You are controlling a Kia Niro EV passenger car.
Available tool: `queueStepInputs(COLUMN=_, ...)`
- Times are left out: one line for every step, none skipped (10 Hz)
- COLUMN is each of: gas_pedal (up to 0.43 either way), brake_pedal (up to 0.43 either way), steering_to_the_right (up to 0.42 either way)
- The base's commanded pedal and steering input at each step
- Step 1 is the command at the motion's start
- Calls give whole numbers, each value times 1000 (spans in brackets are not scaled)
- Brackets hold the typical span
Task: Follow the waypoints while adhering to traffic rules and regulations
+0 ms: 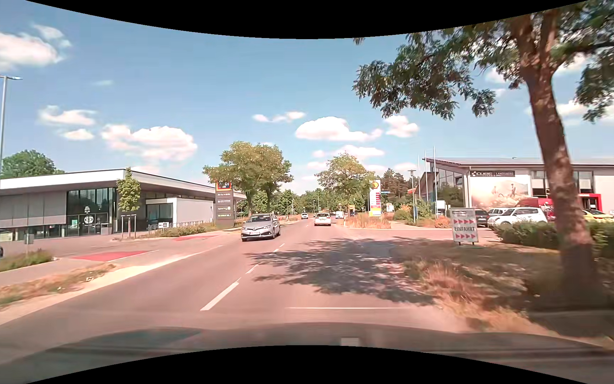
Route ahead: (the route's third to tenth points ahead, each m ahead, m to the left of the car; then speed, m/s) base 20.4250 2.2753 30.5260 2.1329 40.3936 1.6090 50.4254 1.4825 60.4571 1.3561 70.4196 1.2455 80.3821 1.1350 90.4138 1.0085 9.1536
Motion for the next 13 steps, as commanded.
queueStepInputs(gas_pedal=130, brake_pedal=0, steering_to_the_right=-3)
queueStepInputs(gas_pedal=130, brake_pedal=0, steering_to_the_right=-3)
queueStepInputs(gas_pedal=130, brake_pedal=0, steering_to_the_right=-3)
queueStepInputs(gas_pedal=130, brake_pedal=0, steering_to_the_right=-3)
queueStepInputs(gas_pedal=130, brake_pedal=0, steering_to_the_right=-3)
queueStepInputs(gas_pedal=130, brake_pedal=0, steering_to_the_right=-3)
queueStepInputs(gas_pedal=130, brake_pedal=0, steering_to_the_right=-3)
queueStepInputs(gas_pedal=130, brake_pedal=0, steering_to_the_right=-3)
queueStepInputs(gas_pedal=130, brake_pedal=0, steering_to_the_right=-3)
queueStepInputs(gas_pedal=130, brake_pedal=0, steering_to_the_right=-3)
queueStepInputs(gas_pedal=130, brake_pedal=0, steering_to_the_right=-2)
queueStepInputs(gas_pedal=130, brake_pedal=0, steering_to_the_right=-3)
queueStepInputs(gas_pedal=130, brake_pedal=0, steering_to_the_right=-3)
